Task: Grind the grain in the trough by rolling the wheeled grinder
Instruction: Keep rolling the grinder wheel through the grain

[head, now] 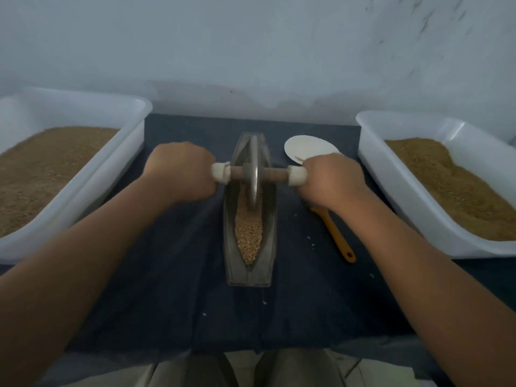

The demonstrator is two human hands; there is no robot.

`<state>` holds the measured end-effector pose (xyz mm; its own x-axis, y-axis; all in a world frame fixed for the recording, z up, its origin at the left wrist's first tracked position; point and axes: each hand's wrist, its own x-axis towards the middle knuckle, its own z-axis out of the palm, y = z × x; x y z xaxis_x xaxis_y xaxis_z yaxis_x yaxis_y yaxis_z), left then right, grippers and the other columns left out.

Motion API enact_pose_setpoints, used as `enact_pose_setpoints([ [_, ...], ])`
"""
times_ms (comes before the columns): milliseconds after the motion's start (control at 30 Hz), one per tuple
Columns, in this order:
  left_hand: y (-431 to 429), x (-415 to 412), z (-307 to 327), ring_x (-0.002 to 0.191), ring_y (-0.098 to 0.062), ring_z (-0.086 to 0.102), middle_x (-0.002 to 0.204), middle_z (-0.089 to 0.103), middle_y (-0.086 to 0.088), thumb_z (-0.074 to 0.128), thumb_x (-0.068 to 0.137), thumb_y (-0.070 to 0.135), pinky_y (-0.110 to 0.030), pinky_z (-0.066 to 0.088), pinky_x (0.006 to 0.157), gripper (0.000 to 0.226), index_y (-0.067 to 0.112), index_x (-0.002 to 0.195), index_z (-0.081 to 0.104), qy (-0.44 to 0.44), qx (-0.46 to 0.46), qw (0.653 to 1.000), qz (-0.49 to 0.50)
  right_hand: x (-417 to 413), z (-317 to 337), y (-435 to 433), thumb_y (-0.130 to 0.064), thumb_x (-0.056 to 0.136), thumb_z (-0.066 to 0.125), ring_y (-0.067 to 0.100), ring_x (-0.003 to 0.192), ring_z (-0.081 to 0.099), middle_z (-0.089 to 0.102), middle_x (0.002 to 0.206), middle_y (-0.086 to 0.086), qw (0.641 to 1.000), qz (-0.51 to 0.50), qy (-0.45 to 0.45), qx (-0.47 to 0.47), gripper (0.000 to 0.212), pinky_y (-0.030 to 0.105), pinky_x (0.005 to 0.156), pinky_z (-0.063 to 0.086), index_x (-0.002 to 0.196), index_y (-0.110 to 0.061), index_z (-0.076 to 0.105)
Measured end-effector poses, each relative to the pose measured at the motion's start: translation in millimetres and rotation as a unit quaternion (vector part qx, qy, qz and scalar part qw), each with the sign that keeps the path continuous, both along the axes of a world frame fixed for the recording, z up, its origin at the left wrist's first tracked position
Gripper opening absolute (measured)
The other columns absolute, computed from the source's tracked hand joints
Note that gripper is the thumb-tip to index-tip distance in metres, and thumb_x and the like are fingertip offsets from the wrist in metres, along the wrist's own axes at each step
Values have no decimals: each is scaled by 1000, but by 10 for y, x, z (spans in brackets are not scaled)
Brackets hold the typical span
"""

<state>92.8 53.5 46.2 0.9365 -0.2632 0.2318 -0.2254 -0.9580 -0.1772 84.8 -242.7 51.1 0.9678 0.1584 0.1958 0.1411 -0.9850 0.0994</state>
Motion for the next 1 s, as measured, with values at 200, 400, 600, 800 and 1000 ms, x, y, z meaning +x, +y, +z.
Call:
enact_pose_setpoints([
  [200,244,-649,-116,38,-1,28,44,32,16,60,70,57,-14,13,47,36,36,54,36,-114,36,986,-112,-650,125,-198,-61,62,55,2,57,55,63,64,-17,983,86,158,45,27,29,49,38,67,-34,56],
  [400,96,-71,-51,70,-25,62,72,60,8,48,79,59,-33,46,62,33,30,68,58,14,-36,999,-17,-110,10,46,-40,78,64,22,69,57,55,67,-6,1000,0,-24,-6,16,30,57,38,73,-26,59],
  [600,-42,152,94,65,-21,54,72,58,7,53,84,57,-33,40,60,32,29,71,60,7,-9,1000,2,109,-34,54,-39,80,66,18,59,51,58,66,-5,999,-38,-4,4,21,27,52,34,68,-25,56],
  [800,205,-646,-71,35,-4,32,42,33,16,65,69,52,-13,20,46,39,31,50,38,-94,26,990,-101,-594,17,-189,-67,68,36,2,62,55,59,64,-15,992,86,81,39,36,28,50,35,71,-37,56],
  [1000,105,-129,-82,57,-16,52,64,55,11,52,79,59,-28,35,54,32,30,65,55,5,-25,1000,-14,-164,13,-21,-49,80,59,18,65,54,56,66,-8,999,38,-26,-5,26,27,53,36,68,-26,58],
])
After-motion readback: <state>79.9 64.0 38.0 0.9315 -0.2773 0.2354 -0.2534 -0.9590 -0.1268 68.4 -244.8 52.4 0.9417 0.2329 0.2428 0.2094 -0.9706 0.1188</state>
